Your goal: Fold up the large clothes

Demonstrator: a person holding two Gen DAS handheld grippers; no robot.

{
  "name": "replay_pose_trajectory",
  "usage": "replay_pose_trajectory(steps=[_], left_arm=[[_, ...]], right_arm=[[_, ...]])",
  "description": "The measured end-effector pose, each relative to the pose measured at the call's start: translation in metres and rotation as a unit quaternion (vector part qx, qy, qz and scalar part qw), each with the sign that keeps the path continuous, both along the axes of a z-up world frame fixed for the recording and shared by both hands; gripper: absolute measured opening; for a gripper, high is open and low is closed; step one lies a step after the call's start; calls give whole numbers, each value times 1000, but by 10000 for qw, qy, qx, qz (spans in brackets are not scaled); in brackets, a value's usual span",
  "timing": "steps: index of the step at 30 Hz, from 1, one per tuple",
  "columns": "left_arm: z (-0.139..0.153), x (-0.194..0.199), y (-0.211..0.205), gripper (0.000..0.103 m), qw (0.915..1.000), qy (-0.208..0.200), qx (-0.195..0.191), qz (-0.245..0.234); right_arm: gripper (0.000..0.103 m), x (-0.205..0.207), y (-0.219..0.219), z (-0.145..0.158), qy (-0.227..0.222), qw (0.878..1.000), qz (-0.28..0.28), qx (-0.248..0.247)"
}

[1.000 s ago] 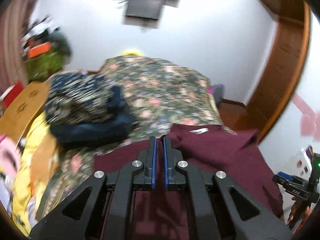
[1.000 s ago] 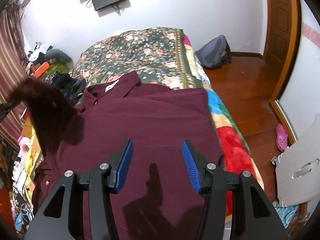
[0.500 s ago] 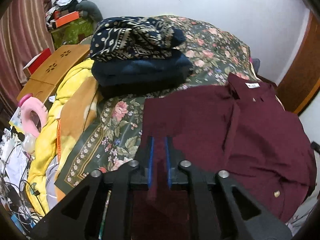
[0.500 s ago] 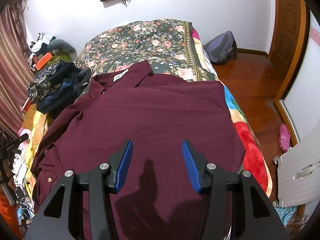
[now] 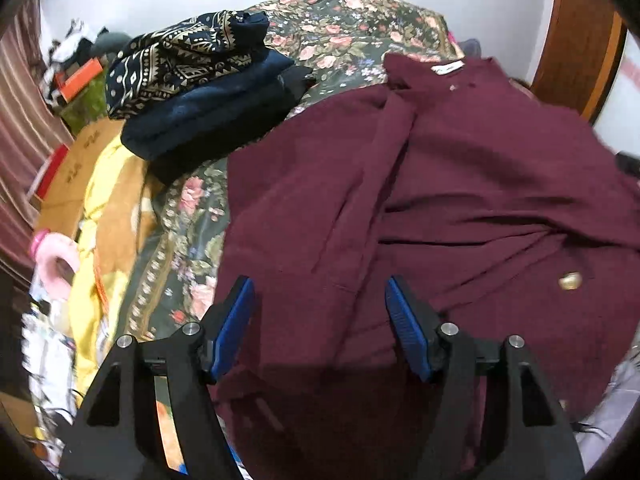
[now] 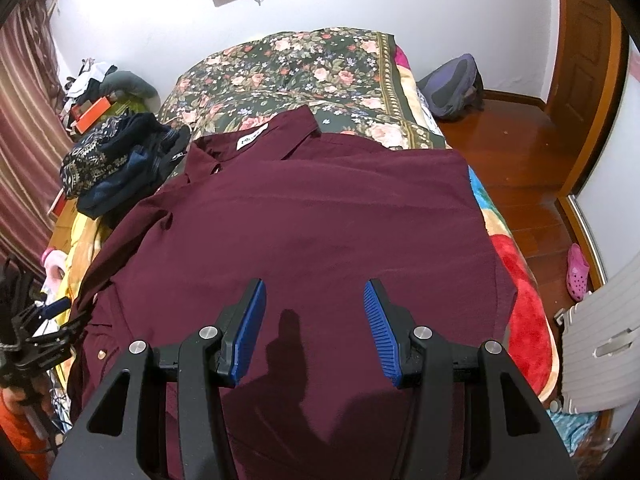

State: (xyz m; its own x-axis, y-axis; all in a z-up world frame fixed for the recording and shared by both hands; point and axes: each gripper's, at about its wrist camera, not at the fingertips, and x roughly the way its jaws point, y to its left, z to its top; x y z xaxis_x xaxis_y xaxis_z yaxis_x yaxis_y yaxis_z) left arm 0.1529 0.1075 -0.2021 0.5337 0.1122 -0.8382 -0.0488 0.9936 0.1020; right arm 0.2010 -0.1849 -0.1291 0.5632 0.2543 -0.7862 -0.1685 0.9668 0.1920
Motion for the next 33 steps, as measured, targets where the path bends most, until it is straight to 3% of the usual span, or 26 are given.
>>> replay_pose_trajectory(steps=[3,10,17,22,28,30,32,33], left_arm=[[3,13,14,67,9998,11,125,161],[35,55,75,69,9971,-466,225,552],[-3,118,139,69,9899,37,360,1371],[-19,119,153,69,9867,196,-37,1613],[-14,103,136,69,9915,134,-385,1239],[-15,99,134,71,9919,124,-616,1103],[-20,97,137,76,9900,146,-905,1069],[-25,96,140,79,9884,167,-1052,1082]], right_arm=[[47,-1,-1,0,-9,10000,-12,-61],[47,6,-17,-2,16,9996,-284,-66],[47,12,-28,-2,0,9986,-523,-119],[47,14,-33,0,-92,9972,-650,-364],[47,20,-37,16,-407,9945,-529,-810],[55,25,-42,21,-501,9943,-470,-820],[72,30,-48,22,-516,9950,-481,-703],[73,34,-54,22,-537,9957,-502,-566]])
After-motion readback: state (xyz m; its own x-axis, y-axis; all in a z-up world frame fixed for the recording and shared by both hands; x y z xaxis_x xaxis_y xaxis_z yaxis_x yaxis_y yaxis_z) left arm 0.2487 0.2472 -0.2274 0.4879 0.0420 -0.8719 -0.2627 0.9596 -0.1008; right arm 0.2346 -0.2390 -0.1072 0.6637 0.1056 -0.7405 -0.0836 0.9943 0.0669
